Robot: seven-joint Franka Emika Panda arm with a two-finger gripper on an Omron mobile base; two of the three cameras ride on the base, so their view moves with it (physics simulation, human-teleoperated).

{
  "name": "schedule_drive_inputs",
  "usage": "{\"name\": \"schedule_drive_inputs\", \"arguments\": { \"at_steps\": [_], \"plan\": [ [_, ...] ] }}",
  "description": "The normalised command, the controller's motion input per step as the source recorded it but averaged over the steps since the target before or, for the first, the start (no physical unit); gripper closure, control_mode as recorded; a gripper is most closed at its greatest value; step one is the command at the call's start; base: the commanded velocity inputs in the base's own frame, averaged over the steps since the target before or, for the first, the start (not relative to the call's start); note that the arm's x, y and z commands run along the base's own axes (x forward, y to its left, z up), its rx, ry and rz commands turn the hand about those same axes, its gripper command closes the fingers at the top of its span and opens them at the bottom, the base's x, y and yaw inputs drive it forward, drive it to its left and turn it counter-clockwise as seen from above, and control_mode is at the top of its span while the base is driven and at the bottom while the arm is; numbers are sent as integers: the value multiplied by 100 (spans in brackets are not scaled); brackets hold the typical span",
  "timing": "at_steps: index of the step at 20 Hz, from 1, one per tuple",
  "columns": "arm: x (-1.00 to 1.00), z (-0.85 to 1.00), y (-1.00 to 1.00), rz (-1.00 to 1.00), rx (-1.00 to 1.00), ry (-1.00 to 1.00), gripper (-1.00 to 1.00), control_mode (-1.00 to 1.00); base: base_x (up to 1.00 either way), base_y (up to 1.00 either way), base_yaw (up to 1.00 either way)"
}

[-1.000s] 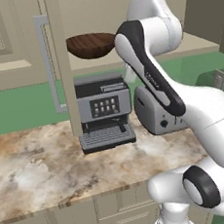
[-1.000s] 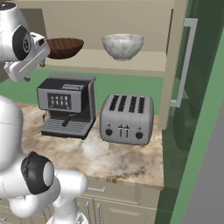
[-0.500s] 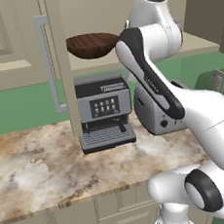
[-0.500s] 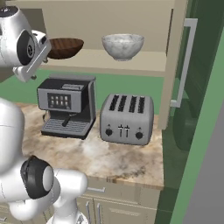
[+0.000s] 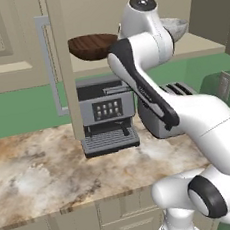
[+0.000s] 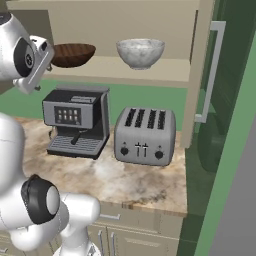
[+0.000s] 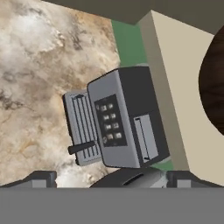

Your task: Move the bowls from the cabinet to the plates on the dining table.

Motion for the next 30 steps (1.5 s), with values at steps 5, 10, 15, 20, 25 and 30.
{"name": "schedule_drive_inputs", "arguments": {
  "at_steps": [5, 10, 15, 20, 25, 30],
  "plan": [
    [22, 0, 6, -6, -8, -3, -100, -100, 0, 0, 0],
    [30, 0, 0, -5, -4, -3, -100, -100, 0, 0, 0],
    [29, 4, 0, 0, 0, -3, -100, -100, 0, 0, 0],
    [18, 11, 0, 0, 0, -5, -100, -100, 0, 0, 0],
    [13, 6, 0, 0, -1, -6, -100, -100, 0, 0, 0],
    [10, 3, 0, 0, -2, -7, -100, -100, 0, 0, 0]
  ]
}}
